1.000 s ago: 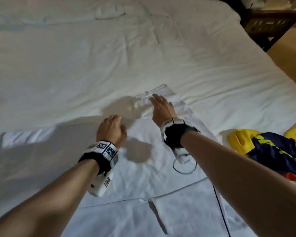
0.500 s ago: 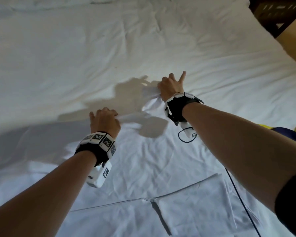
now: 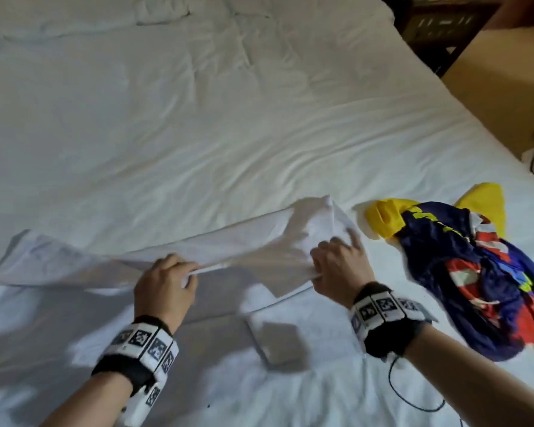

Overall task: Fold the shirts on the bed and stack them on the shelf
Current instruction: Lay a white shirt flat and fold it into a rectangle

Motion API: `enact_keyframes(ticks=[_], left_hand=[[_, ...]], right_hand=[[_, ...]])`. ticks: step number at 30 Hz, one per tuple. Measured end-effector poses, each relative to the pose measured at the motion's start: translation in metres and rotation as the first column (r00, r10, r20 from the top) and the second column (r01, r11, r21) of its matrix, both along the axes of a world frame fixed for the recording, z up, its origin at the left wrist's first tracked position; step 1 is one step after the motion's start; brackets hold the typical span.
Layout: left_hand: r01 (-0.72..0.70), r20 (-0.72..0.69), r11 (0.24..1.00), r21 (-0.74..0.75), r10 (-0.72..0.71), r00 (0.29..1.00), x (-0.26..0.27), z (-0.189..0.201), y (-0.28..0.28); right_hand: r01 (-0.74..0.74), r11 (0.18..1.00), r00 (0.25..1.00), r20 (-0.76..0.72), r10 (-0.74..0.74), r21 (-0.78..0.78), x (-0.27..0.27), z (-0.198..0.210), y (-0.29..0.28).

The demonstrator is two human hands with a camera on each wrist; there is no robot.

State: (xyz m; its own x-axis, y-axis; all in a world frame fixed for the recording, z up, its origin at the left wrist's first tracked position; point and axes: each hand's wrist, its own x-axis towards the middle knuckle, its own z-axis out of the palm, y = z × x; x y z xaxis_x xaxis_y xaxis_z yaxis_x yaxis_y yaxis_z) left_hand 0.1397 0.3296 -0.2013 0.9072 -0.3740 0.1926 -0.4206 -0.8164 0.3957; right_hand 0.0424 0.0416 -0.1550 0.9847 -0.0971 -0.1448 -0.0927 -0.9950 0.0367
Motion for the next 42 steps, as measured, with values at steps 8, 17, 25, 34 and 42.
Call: enact_keyframes(ticks=[8,17,25,34,42], left_hand=[[0.163,-0.091,0.982,0.1,-0.154,0.984,-0.03,-0.028,-0.015],[0.171,-0.154,0.983,0.058,-0.161,0.975,-0.065,-0.016,-0.029],[0.303,-0.173,0.952,0.037,-0.292,0.941,-0.1,-0.028,-0.079],[0.237,-0.207,0.925,-0.296,-0.304,0.93,-0.078,-0.009,-0.072],[-0.448,-0.75,0.867,-0.22,0.143,0.646,-0.047,0.012,-0.101]], right_hand=[[0.056,0.973,0.991,-0.128,-0.028,0.225,-0.035,-0.027,0.008],[0.111,0.927,0.986,-0.158,-0.056,0.358,-0.069,-0.027,0.019],[0.087,0.818,0.992,0.027,-0.124,0.568,-0.073,-0.033,0.013],[0.212,0.637,0.965,-0.053,-0.258,0.741,-0.048,0.0,-0.04],[0.527,0.328,0.751,-0.248,-0.612,0.784,0.014,-0.043,-0.037]])
